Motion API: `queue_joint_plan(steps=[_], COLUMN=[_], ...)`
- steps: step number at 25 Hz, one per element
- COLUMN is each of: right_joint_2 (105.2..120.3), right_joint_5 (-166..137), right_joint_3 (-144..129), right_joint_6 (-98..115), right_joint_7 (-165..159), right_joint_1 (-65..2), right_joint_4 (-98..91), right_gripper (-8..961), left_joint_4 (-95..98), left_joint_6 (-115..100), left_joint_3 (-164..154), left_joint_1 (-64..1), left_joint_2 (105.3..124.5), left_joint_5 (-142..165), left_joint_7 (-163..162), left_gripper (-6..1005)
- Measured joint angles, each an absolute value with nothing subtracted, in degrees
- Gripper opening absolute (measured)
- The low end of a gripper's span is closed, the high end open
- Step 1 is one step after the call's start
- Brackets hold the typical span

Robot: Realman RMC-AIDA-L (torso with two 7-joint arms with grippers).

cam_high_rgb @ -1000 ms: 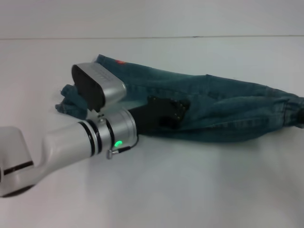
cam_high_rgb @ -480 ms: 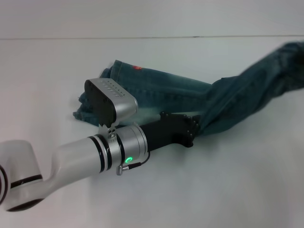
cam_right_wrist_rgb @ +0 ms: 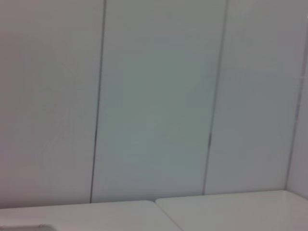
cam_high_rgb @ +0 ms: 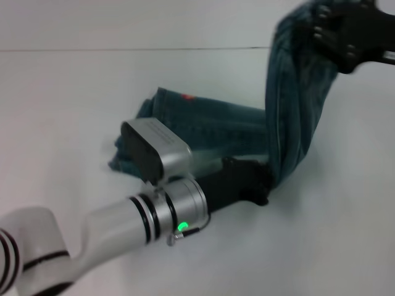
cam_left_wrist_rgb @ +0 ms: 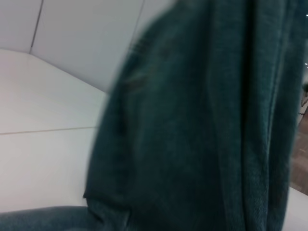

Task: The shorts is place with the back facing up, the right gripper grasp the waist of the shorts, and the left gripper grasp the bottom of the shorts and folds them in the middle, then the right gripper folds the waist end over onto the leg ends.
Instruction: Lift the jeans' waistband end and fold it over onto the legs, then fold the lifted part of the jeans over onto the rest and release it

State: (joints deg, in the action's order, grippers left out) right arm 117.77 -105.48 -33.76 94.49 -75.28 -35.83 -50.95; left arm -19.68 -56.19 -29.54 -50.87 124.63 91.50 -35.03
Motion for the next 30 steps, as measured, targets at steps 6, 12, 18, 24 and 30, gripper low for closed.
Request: queue_joint_plan(steps=[6,12,18,24,30], right_joint_2=[116.23,116.18,115.85,115.41,116.40], right_joint_5=[-105.64,-105.63,-105.64,-105.65,-108.44], right_joint_3=[-39.10,-40.78,-42.85,-47.70,-55.67], right_joint_6=[89.90,87.94,86.49,84.23,78.76], right_joint_7=[-74.77,-74.20,-74.18,-74.17,-74.15], right_joint_1=[-40.95,-41.05,-40.77,-43.04,-49.68], right_joint_4=[-44.86,-44.69,-44.18,-41.57,-37.11], right_gripper=[46,47,44,47,50], left_joint_4=[-25.90,-21.64,-13.09,2.24,18.83], left_joint_6=[-49.68,-51.43,-57.52,-68.36,-83.00], left_joint_3=[-13.24,-7.84,-7.88,-9.00,-7.63], left_joint_1=[-46.72,-40.32,-36.28,-30.82,-22.88], left_joint_2=[124.63,124.26,124.08,123.97,123.94], left_joint_5=[100.17,102.43,102.56,104.50,103.59], left_joint_7=[-22.02,-18.31,-19.15,-29.08,-43.16], left_gripper=[0,0,0,1,2])
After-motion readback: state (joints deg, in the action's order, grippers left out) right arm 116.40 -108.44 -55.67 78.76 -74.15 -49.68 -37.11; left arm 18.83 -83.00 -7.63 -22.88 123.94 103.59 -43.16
